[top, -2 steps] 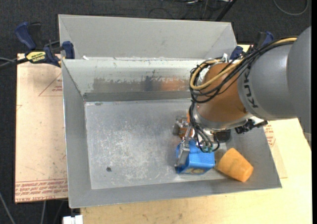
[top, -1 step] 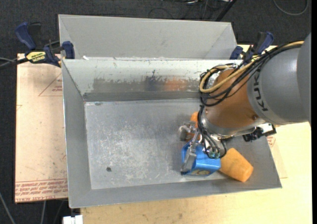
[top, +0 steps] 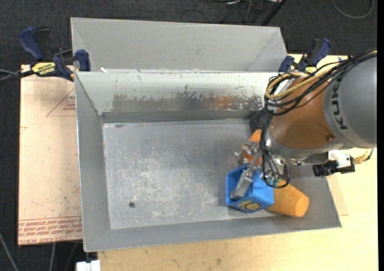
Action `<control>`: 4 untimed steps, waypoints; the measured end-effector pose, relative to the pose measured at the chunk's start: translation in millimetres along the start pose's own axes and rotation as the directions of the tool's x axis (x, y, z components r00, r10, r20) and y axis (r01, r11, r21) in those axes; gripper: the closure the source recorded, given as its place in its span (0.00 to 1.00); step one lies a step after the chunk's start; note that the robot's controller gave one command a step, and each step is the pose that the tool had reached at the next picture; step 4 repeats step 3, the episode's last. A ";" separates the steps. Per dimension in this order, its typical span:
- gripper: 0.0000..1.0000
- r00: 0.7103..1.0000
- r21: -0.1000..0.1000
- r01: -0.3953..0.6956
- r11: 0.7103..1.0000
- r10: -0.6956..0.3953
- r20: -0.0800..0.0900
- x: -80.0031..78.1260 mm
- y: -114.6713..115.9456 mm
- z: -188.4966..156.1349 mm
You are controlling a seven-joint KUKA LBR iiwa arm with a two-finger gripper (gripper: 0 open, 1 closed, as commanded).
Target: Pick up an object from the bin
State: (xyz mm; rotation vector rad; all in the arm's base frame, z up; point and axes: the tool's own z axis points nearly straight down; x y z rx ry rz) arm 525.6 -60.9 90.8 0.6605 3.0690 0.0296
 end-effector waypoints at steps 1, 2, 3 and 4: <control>1.00 0.856 -0.003 0.518 0.856 -0.518 -0.005 -64.6 1.5 15.6; 1.00 0.856 -0.004 0.517 0.856 -0.517 -0.005 -64.6 1.4 15.6; 1.00 0.846 -0.002 0.533 0.846 -0.533 0.005 -66.6 3.4 -145.1; 1.00 0.846 -0.002 0.533 0.846 -0.533 0.005 -66.6 3.4 -145.1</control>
Offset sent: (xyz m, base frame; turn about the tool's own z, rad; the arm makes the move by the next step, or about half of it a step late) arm 0.0000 0.0000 0.0000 0.0000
